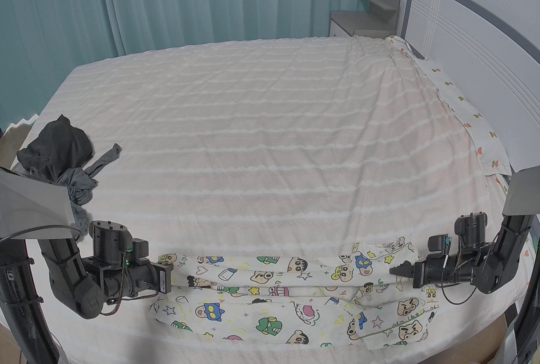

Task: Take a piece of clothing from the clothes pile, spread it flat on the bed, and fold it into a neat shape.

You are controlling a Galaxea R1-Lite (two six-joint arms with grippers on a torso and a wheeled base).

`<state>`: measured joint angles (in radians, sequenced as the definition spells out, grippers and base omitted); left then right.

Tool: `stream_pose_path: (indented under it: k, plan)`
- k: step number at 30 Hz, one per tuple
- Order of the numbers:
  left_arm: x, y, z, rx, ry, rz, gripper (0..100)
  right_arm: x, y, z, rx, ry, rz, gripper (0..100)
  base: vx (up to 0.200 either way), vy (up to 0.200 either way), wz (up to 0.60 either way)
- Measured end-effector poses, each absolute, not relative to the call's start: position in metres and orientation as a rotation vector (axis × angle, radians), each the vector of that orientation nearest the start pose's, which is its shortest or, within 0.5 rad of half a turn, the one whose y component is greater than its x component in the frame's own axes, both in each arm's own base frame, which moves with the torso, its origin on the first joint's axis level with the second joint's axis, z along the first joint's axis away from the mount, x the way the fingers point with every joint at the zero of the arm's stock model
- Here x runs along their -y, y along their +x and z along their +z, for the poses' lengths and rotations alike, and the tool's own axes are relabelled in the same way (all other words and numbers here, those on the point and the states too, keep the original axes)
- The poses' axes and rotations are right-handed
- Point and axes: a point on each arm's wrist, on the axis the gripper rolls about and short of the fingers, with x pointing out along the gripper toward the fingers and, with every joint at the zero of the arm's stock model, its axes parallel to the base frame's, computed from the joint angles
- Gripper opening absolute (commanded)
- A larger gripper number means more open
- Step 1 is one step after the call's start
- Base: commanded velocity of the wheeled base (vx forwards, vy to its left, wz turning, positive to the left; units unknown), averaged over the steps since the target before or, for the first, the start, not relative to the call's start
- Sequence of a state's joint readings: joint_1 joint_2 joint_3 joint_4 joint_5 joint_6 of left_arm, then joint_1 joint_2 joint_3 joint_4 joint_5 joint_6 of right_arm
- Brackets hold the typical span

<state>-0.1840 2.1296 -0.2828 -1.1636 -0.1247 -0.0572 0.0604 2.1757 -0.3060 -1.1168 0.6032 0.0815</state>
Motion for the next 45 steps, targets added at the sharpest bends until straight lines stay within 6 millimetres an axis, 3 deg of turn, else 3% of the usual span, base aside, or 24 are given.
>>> stream_pose_path:
  k: [13, 14, 16, 17, 25, 31, 45]
  plan:
    - [0.054, 0.246, -0.023, -0.619, -0.030, -0.294, 0, -0.027, 0.244, -0.024, -0.765, 0.257, 0.605, 0, 0.000, 0.000, 0.00]
    - [0.054, 0.243, -0.026, -0.635, -0.030, -0.294, 0, -0.027, 0.242, -0.024, -0.760, 0.256, 0.605, 100, 0.000, 0.000, 0.00]
    - [0.053, 0.239, -0.031, -0.671, -0.032, -0.293, 0, -0.027, 0.238, -0.026, -0.757, 0.255, 0.602, 100, 0.000, 0.000, 0.00]
    - [0.053, 0.237, -0.033, -0.685, -0.033, -0.293, 100, -0.026, 0.236, -0.027, -0.760, 0.257, 0.601, 100, 0.000, 0.000, 0.00]
    - [0.052, 0.231, -0.040, -0.733, -0.041, -0.294, 100, -0.024, 0.224, -0.035, -0.823, 0.280, 0.582, 100, 0.000, 0.000, 0.00]
    - [0.051, 0.231, -0.032, -0.715, -0.116, -0.269, 100, -0.019, 0.221, -0.034, -0.822, 0.289, 0.559, 100, 0.000, 0.000, 0.00]
    - [0.022, 0.233, 0.011, -0.568, -0.372, -0.206, 100, 0.012, 0.215, 0.006, -0.623, 0.333, 0.426, 100, 0.000, 0.000, 0.00]
